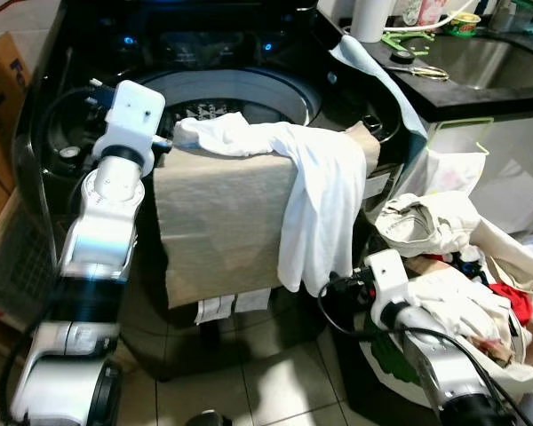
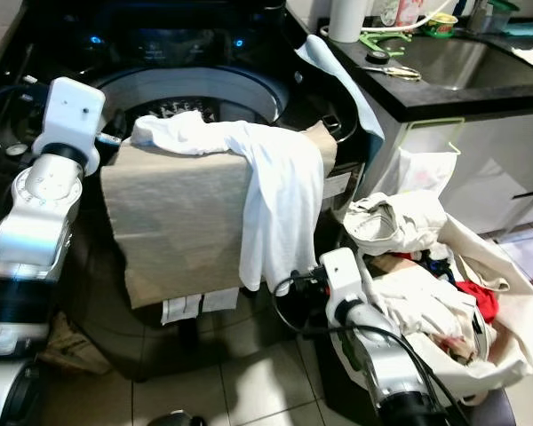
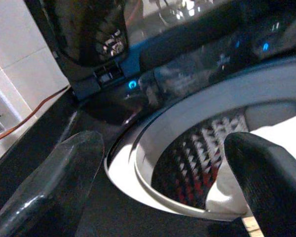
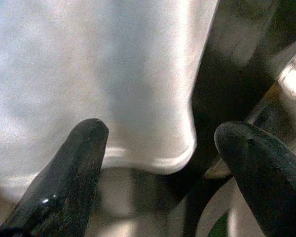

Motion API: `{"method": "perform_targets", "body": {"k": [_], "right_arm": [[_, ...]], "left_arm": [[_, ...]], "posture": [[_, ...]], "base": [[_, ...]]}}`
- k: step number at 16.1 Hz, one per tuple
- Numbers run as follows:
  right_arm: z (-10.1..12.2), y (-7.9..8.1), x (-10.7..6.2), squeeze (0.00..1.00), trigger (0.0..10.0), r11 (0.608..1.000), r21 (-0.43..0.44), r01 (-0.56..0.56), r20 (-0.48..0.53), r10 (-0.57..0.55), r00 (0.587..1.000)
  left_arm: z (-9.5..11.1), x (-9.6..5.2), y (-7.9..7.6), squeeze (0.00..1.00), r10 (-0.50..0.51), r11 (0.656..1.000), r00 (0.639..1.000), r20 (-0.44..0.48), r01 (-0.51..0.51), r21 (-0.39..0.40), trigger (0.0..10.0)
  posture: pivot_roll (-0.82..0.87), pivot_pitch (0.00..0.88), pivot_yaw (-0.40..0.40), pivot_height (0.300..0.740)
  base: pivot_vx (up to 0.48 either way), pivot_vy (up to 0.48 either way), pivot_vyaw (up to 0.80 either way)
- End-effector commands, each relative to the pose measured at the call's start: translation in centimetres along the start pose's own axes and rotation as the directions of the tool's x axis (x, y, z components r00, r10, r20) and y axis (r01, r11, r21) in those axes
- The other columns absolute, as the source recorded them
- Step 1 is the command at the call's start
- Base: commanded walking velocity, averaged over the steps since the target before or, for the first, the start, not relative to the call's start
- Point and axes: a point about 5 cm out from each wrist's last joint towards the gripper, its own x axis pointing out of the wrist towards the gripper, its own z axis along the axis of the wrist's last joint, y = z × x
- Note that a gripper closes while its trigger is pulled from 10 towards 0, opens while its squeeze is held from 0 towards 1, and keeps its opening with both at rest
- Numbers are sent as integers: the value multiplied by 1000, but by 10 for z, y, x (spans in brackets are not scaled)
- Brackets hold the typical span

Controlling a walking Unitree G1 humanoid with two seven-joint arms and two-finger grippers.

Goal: Clothes washing

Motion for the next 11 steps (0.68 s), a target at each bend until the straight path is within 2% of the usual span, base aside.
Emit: {"method": "perform_targets", "body": {"k": [1, 4, 5, 7, 8, 9, 10, 11], "right_arm": [[10, -4, 2, 0, 10000, 999, -28, 21, 49, -20, 999], [13, -5, 4, 0, 10000, 997, -66, 33, 82, -28, 996], [17, -6, 5, 0, 10000, 994, -94, 48, 115, -37, 993], [21, -9, 6, 0, 10000, 989, -129, 71, 150, -51, 987], [22, -10, 7, 0, 10000, 988, -133, 78, 156, -57, 986], [22, -12, 7, 0, 10000, 987, -137, 85, 160, -63, 985], [22, -13, 7, 0, 10000, 987, -137, 87, 159, -65, 985], [20, -13, 6, 0, 10000, 986, -141, 88, 158, -66, 985]], "left_arm": [[-20, -8, -2, 0, -9, 999, 998, -69, 7, -36, 10000], [-13, -12, 3, 0, 35, 994, 999, -3, -36, -101, 10000], [-3, -16, 9, 0, 73, 979, 995, 63, -60, -194, 10000], [-2, -21, 17, 0, 129, 955, 988, 86, -101, -281, 10000], [-2, -24, 22, 0, 162, 936, 983, 85, -126, -328, 10000], [-3, -27, 31, 0, 225, 885, 972, 70, -174, -431, 10000], [-3, -28, 35, 0, 251, 867, 966, 61, -196, -458, 10000], [-5, -29, 42, 0, 293, 823, 955, 37, -233, -518, 10000]], "posture": [[59, 0, -17, 740], [71, 0, -31, 740], [78, 0, -39, 740], [79, 0, -40, 740], [78, 0, -40, 740], [76, 0, -42, 740], [78, 0, -44, 740], [77, 0, -46, 740]], "base": [[0, 0, 0], [0, 0, 0], [0, 0, 0], [0, 0, 0], [0, 0, 0], [0, 0, 0], [0, 0, 0], [0, 0, 0]]}}
